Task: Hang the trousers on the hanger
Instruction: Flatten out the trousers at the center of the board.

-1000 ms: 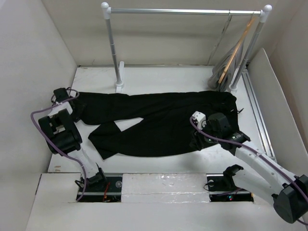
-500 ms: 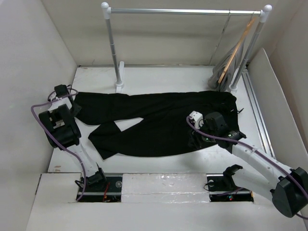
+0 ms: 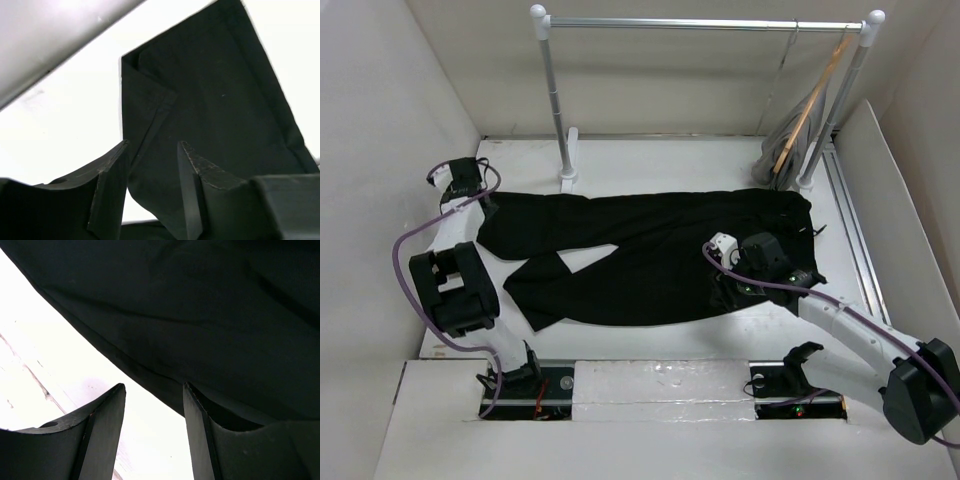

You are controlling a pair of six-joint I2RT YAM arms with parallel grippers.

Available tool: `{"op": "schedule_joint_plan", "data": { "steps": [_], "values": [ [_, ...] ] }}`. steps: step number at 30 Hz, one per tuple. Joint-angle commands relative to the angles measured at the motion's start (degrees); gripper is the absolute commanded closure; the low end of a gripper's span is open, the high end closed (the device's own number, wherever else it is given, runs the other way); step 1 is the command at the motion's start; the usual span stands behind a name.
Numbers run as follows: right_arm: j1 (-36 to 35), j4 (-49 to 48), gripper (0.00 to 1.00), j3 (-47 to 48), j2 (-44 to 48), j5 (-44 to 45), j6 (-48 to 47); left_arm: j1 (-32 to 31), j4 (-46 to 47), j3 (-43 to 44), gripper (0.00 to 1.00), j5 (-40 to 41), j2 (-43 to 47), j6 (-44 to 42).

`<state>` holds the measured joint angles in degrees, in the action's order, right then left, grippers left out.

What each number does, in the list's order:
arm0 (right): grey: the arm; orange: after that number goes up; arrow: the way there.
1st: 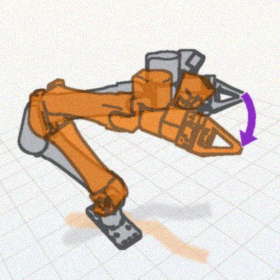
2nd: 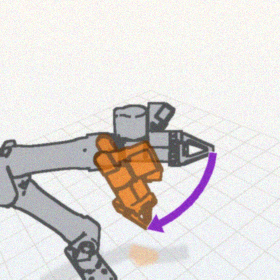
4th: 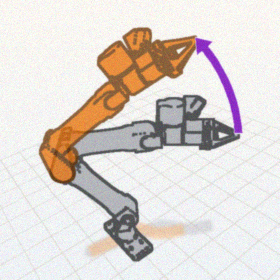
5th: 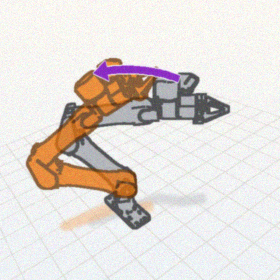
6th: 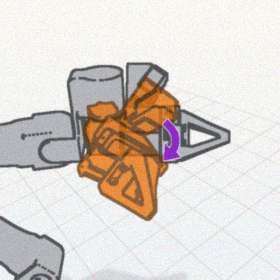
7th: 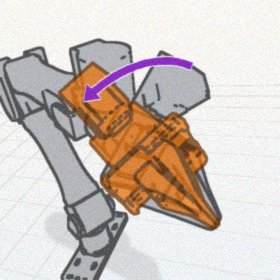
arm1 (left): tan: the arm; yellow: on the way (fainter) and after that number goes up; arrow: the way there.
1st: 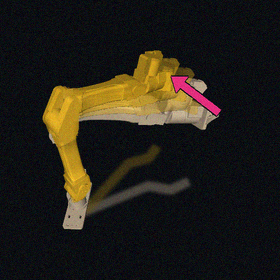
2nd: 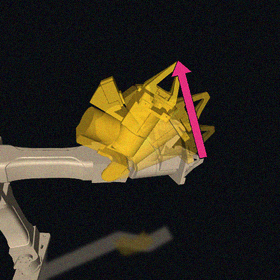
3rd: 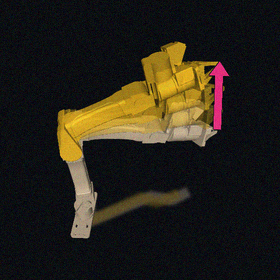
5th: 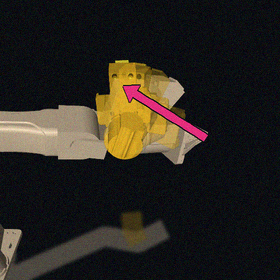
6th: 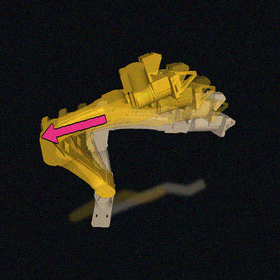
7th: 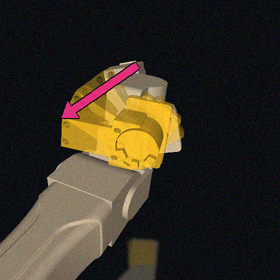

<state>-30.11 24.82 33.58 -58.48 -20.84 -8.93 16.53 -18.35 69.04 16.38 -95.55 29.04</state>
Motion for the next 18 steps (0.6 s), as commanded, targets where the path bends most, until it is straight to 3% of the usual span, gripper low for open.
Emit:
{"op": "schedule_joint_plan", "data": {
  "steps": [1,10,18],
  "values": [
    [-0.6,-3.4,0.45,1.1,0.6,-1.1,-1.1,-2.4,-2.7,2.4,0.62,6.4,-0.9,-2.1],
    [-0.6,-1.4,0.45,1.7,1.7,-0.5,-1.9,-2.4,-7.8,9.3,0.62,10.2,-12.5,-4.2],
    [-1.1,-1.2,0.45,1.2,2.4,-0.5,-1.4,-3.5,-5.3,8.8,0.64,8.0,-13.9,-5.7]
  ]
}}
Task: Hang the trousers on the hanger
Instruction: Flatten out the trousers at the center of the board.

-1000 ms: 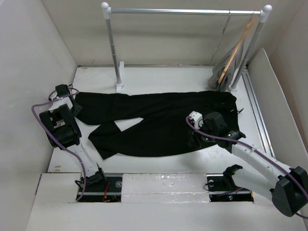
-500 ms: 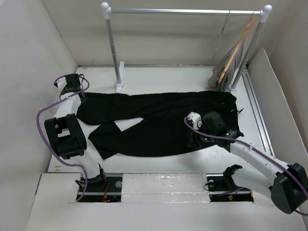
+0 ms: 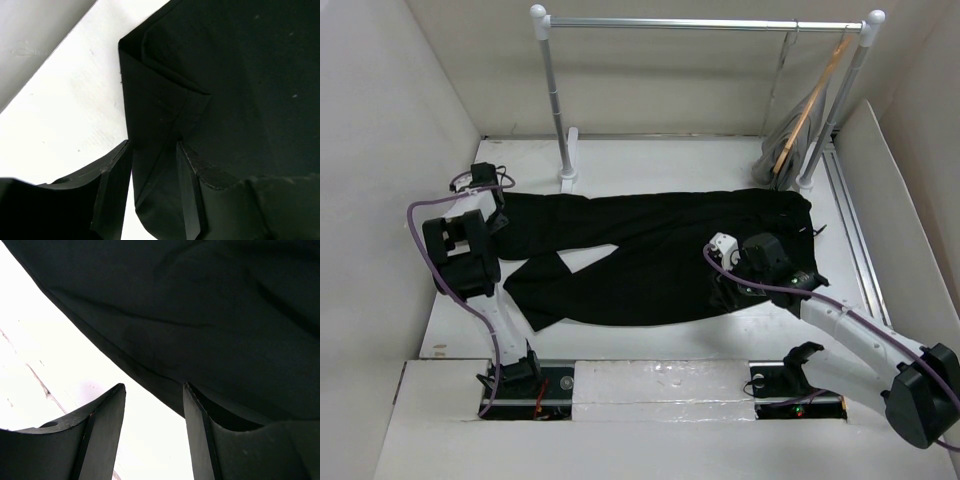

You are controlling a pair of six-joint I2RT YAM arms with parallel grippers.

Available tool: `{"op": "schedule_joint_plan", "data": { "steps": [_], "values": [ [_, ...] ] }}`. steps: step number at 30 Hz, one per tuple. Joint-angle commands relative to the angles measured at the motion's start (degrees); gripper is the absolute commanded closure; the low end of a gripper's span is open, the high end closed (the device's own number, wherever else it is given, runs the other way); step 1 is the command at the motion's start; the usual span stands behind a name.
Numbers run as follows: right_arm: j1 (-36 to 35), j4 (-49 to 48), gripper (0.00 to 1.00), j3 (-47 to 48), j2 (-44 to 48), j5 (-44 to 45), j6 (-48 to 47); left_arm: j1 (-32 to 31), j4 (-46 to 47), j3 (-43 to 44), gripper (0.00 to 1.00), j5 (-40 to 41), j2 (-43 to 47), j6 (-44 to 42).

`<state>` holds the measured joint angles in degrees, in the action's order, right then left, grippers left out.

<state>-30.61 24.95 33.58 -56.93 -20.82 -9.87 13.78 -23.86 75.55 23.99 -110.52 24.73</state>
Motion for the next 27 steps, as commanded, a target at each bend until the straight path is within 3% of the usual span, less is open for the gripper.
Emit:
{"op": "schedule_joint_plan", "data": {
  "steps": [1,3,5,8,14,20,25,27],
  "values": [
    [-0.6,-1.3,0.45,1.3,0.9,-0.5,-0.4,-0.8,0.0,2.7,0.65,0.5,0.8,-1.3],
    [-0.6,-1.0,0.45,1.4,0.9,-0.4,-0.4,-0.8,-0.3,2.7,0.69,1.1,0.0,-0.8],
    [-0.6,-0.8,0.45,1.9,0.9,0.1,-0.7,-0.8,-0.5,2.5,0.88,2.0,-0.1,-0.5],
    [-0.6,-0.3,0.45,2.4,0.9,0.5,-1.0,-0.8,-1.4,2.3,1.00,3.4,0.0,0.4],
    [-0.6,0.0,0.45,3.2,1.0,1.4,-1.6,-0.2,-2.9,-0.4,1.00,6.2,5.6,4.0],
    [-0.6,1.2,0.45,4.1,1.5,1.5,-2.8,4.3,-1.4,-7.3,1.00,4.1,13.5,7.0],
    [-0.6,3.3,0.45,5.0,1.2,1.7,-3.9,7.5,-3.8,-7.6,1.00,2.0,13.0,10.1],
    [-0.6,3.9,0.44,5.5,1.5,1.5,-4.1,8.7,-3.6,-7.8,0.76,-0.9,12.8,9.8]
  ]
}}
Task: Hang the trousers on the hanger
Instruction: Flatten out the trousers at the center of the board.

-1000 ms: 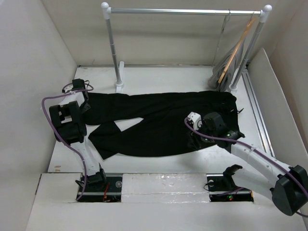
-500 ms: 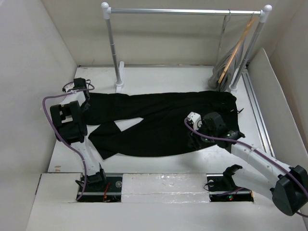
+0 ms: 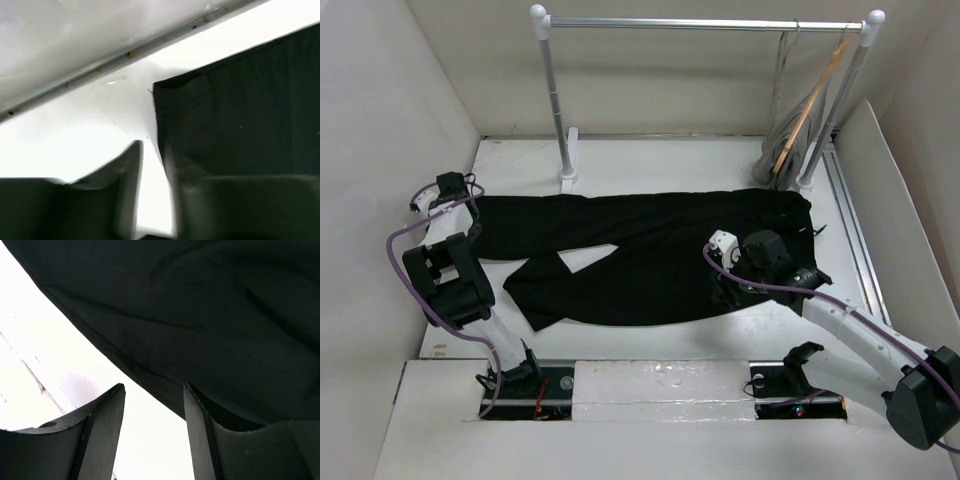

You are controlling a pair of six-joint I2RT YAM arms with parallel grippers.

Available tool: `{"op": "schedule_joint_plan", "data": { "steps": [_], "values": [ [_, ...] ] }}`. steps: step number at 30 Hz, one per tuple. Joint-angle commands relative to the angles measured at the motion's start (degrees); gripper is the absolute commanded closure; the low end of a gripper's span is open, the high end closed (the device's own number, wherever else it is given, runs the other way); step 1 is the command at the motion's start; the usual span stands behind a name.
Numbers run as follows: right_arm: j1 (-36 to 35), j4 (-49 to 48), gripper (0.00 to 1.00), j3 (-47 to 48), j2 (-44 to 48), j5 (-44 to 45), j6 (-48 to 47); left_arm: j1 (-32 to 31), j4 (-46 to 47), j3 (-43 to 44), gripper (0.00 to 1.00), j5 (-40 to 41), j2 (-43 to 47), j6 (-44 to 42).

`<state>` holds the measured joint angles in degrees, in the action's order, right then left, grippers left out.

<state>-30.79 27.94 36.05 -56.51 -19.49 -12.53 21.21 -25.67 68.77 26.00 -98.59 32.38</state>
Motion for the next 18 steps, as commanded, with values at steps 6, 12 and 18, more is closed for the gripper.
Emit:
{"op": "schedule_joint_plan", "data": {
  "steps": [6,12,18],
  "values": [
    [-0.4,1.2,0.38,3.3,1.9,-0.7,-1.4,1.8,-2.7,-2.1,0.32,-6.7,5.2,2.4],
    [-0.4,0.5,0.78,3.1,2.4,-2.0,-2.1,-12.0,-4.7,-9.9,0.55,-8.4,16.3,-2.2],
    [-0.9,0.2,0.74,3.2,2.3,-3.2,-2.7,-18.1,-6.2,-21.2,0.51,-13.0,25.0,4.4]
  ]
}}
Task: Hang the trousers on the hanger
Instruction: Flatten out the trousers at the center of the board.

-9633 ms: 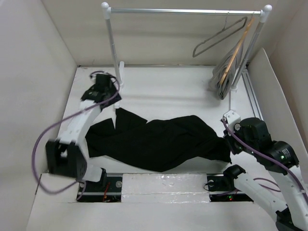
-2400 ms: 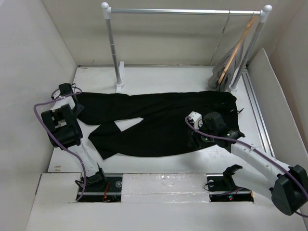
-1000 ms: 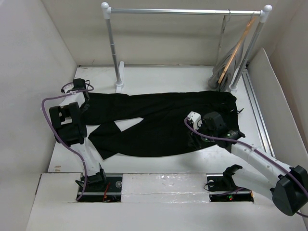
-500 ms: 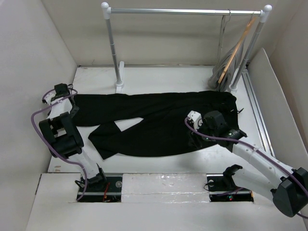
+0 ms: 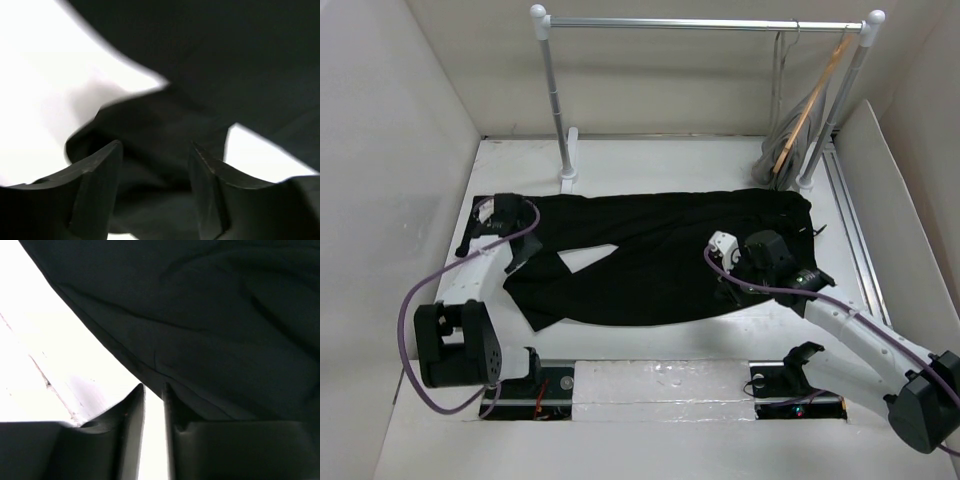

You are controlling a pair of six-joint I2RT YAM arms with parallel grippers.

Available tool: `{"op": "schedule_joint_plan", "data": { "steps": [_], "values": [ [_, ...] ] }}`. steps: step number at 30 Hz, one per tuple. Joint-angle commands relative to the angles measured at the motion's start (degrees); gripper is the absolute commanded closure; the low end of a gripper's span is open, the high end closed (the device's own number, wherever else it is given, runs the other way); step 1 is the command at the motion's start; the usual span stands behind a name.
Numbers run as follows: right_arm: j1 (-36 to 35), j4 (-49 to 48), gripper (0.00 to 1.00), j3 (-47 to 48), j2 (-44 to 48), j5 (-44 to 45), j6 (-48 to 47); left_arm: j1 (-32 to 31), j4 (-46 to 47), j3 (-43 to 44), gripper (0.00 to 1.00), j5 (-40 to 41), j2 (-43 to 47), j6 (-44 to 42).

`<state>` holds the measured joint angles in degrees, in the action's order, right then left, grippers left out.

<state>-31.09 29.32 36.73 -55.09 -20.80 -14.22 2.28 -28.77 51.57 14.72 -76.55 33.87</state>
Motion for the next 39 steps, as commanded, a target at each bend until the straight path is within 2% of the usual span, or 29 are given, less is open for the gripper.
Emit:
{"op": "schedule_joint_plan", "data": {
  "steps": [1,4,9,14,17,18,19,23,25,30,32,35,37,39],
  "values": [
    [-0.6,-1.0,0.66,2.6,0.9,-2.1,-1.0,0.8,-3.3,-4.5,0.49,-1.5,3.9,3.5],
    [-0.6,-0.8,0.60,2.6,1.6,-2.3,-1.1,0.8,-4.9,-3.6,0.45,-0.6,2.9,4.3],
    [-1.2,-0.4,0.57,2.7,2.5,-1.9,-0.9,0.8,-4.4,-4.0,0.42,-0.4,-0.7,4.5],
    [-1.2,0.0,0.56,3.7,2.8,-1.7,-1.0,0.8,-1.6,-4.8,0.48,2.5,-7.5,5.1],
    [-1.2,0.1,0.56,3.9,3.2,-2.1,-1.0,1.3,0.1,-4.9,0.69,3.2,-10.1,6.0],
    [-1.2,0.0,0.56,3.8,3.4,-2.1,-1.0,1.3,0.0,-4.7,0.82,3.4,-10.5,6.5],
    [-1.2,0.1,0.56,3.7,3.5,-2.5,-0.9,1.3,-0.7,-4.5,1.00,3.7,-10.2,7.1],
    [-1.7,-0.1,0.56,3.2,4.5,-2.8,-1.0,0.8,-5.8,-3.5,1.00,5.0,-3.7,9.4],
    [-1.7,-0.8,0.56,3.0,4.5,-3.3,-0.9,0.8,-10.5,-3.1,1.00,5.0,2.8,10.3],
    [-1.7,-2.6,0.56,2.8,2.5,-3.5,-1.2,0.8,-22.4,5.9,1.00,3.3,15.0,13.4],
    [-1.7,-4.0,0.56,2.9,1.4,-4.2,-1.8,0.8,-30.8,12.3,1.00,4.2,16.2,14.5],
    [-1.7,-5.1,0.56,3.0,0.4,-5.3,-2.1,0.8,-33.7,19.2,1.00,3.1,16.5,14.6],
    [-1.2,-5.9,0.56,3.3,-0.5,-6.0,-2.1,0.8,-34.1,20.8,1.00,2.7,15.7,15.1],
    [-1.2,-4.9,0.56,4.6,-1.6,-6.6,-2.7,0.8,-29.2,20.7,0.94,2.8,11.3,14.8]
  ]
}}
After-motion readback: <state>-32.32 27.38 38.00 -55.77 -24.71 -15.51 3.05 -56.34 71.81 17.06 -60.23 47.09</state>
